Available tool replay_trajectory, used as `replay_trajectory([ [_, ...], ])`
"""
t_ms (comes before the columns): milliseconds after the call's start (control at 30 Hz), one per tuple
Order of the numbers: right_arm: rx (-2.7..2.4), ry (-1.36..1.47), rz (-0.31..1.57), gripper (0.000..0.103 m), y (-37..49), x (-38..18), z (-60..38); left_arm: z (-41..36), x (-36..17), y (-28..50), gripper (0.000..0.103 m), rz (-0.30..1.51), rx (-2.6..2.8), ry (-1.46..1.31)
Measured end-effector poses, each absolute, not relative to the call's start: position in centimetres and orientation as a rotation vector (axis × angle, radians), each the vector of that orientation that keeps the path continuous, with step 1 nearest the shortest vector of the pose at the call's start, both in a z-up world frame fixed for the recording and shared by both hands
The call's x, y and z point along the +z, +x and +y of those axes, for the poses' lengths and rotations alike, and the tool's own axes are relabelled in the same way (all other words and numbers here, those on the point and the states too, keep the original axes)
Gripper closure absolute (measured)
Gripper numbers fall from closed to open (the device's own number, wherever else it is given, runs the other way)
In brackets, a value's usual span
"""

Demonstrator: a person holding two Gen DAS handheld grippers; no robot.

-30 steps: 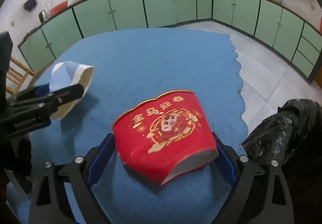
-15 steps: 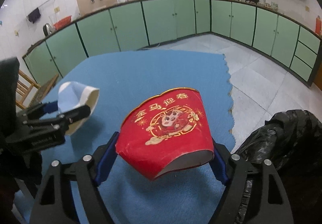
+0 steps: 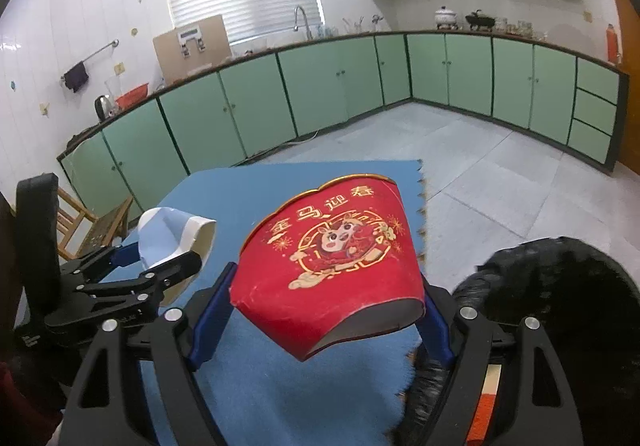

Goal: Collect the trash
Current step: 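Carry the white bottle and red container over the bin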

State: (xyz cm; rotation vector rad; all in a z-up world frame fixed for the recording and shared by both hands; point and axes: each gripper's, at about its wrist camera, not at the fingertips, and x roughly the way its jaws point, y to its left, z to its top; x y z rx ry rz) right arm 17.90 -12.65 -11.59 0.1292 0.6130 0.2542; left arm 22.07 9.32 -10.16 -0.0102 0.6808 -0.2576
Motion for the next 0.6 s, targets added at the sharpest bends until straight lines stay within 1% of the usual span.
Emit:
replay_trajectory([
  [167,0.206,0.144,0.587,0.023,15.5,-10.7,-15.7,6.1,-8.9,20.7,0.027,0.65,-0.308,-0.003],
  [600,0.01,0.185,0.556,0.023,9.6,-10.1,-25.8,-4.0,-8.7,18.1,0.027,0.623,-0.485,0.012],
])
